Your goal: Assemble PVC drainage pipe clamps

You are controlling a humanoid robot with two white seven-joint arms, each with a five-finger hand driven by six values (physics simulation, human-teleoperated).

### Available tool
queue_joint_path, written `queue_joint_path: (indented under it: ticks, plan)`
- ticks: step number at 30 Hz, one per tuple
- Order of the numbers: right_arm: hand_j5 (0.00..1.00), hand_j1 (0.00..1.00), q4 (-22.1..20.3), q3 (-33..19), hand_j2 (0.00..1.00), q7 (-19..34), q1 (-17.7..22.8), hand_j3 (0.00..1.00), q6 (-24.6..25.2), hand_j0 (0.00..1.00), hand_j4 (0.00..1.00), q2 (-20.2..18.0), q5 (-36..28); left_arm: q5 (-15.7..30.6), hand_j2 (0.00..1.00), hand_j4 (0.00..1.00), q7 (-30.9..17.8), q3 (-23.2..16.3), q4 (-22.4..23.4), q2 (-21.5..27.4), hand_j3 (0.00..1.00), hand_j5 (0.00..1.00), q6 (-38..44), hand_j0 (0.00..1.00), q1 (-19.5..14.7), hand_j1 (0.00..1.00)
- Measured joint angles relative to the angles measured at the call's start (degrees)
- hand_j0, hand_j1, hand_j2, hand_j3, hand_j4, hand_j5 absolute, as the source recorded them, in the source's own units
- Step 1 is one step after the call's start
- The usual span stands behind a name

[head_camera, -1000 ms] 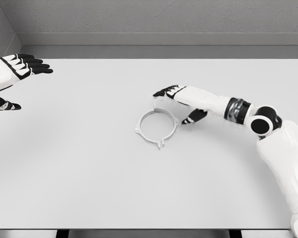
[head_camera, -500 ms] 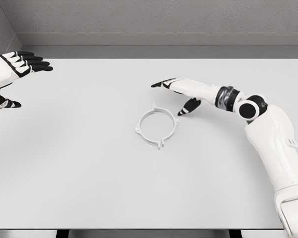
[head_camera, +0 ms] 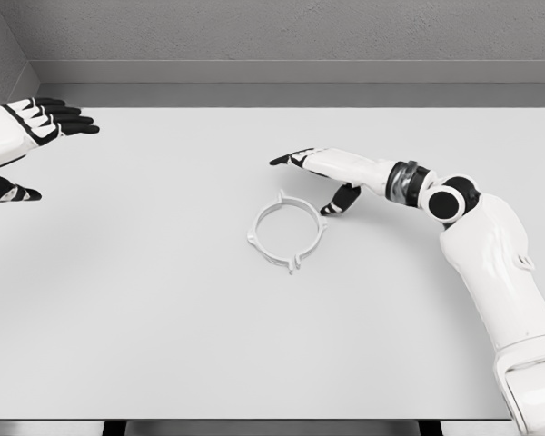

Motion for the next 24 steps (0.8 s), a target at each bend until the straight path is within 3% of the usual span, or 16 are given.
queue_joint_path:
  ticks: [24]
  plan:
    - [1.0, 1.0, -0.22, 0.99, 1.0, 0.01, -0.62, 1.0, -0.01, 1.0, 1.0, 0.77, -0.05, 0.02, 1.0, 1.0, 0.0, 0.07, -0.01, -0.01, 1.0, 1.0, 0.0, 1.0, 0.0, 1.0]
